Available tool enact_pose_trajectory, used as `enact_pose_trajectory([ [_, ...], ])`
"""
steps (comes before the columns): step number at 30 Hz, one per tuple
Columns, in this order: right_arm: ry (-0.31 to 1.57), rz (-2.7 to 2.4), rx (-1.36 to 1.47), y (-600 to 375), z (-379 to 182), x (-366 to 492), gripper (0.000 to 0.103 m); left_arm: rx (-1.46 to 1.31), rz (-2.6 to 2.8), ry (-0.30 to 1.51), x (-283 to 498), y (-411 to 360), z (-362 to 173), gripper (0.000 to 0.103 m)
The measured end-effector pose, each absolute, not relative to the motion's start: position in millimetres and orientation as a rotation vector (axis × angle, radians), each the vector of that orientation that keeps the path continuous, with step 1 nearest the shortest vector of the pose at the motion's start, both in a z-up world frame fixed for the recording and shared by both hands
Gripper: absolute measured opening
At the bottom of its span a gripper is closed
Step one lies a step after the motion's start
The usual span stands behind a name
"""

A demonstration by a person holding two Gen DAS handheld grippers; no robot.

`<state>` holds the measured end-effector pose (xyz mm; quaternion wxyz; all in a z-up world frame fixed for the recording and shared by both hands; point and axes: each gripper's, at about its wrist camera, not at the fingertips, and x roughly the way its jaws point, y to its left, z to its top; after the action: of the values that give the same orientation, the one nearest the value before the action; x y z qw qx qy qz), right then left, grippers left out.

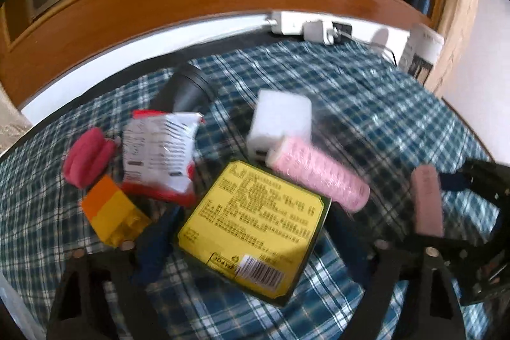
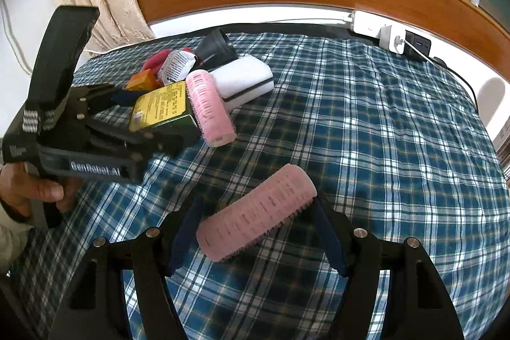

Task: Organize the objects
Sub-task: 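Grasp the second yellow-green box with the left tool and lift it, then carry the box with the left tool and roller with the right tool to the bowl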

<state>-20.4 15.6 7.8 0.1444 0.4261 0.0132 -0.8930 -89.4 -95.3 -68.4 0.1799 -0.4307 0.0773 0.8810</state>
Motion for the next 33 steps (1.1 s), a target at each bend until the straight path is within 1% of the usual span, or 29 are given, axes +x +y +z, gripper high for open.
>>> enact_pose_trajectory([
  [5,0.044,-2.575,1.229,15.9,7.7,-20.5,0.069,-1.205,2.493,0.263,-82.2,-90.5,-70.0,0.084],
  [12,0.037,-2.580,1.231,15.9,7.6,-20.1,0.069,-1.206,2.516,0.247,-69.4,-93.9,-68.2,0.080],
  [33,0.022,-2.593,1.234,17.7,8.5,-18.8,0.068,-1.151,2.693,0.101,0.9,-157.4,-36.3,0.079],
])
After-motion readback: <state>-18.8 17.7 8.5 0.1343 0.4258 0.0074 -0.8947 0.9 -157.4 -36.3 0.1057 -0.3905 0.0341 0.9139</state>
